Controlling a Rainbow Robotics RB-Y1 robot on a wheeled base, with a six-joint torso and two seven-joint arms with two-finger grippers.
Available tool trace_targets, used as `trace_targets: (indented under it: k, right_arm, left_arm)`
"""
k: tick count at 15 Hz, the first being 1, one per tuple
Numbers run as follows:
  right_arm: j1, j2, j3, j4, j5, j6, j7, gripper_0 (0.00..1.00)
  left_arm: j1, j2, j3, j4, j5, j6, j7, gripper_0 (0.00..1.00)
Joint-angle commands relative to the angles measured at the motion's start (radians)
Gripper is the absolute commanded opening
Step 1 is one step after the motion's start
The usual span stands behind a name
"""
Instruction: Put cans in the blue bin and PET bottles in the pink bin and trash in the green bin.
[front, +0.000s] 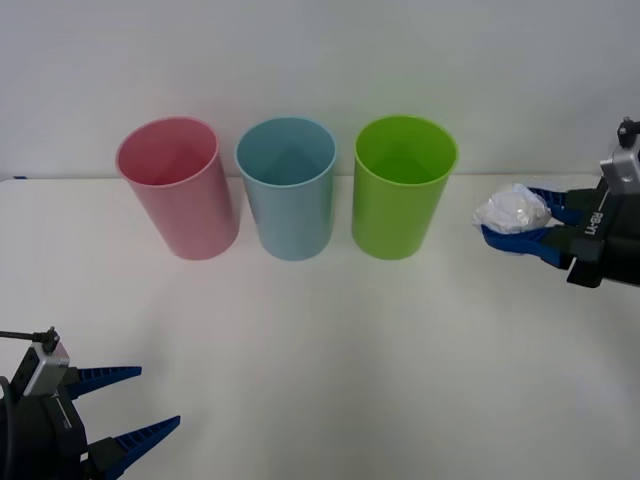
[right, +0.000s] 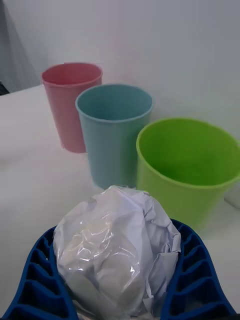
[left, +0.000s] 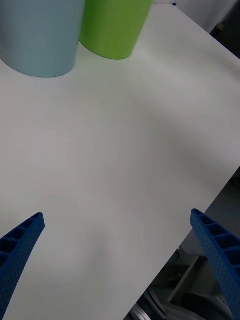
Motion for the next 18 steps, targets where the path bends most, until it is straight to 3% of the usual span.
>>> trace_targets:
  k: [1, 4, 10, 14, 18]
  right_arm:
    - [-0.175, 0.025, 0.027, 0.078, 0.063, 0.000, -0.106, 0.00]
    - [-0.374, 0.039, 0.078, 0.248, 0.154, 0.002, -0.126, 0.00]
    - [-0.626, 0.075, 0.188, 0.535, 0.315, 0.011, -0.155, 0.00]
    - [-0.692, 0.098, 0.259, 0.636, 0.418, 0.049, -0.161, 0.00]
    - [-0.733, 0.098, 0.346, 0.696, 0.462, 0.083, -0.177, 0.00]
  left_arm:
    - [0.000, 0.000, 0.000, 0.000, 0.000, 0.000, 0.000, 1.00]
    - [0.000, 0.000, 0.000, 0.000, 0.000, 0.000, 0.000, 1.00]
    - [0.000, 0.000, 0.000, 0.000, 0.000, 0.000, 0.000, 1.00]
    - [0.000, 0.000, 0.000, 0.000, 0.000, 0.000, 0.000, 1.00]
    - [0.000, 0.000, 0.000, 0.000, 0.000, 0.000, 0.000, 1.00]
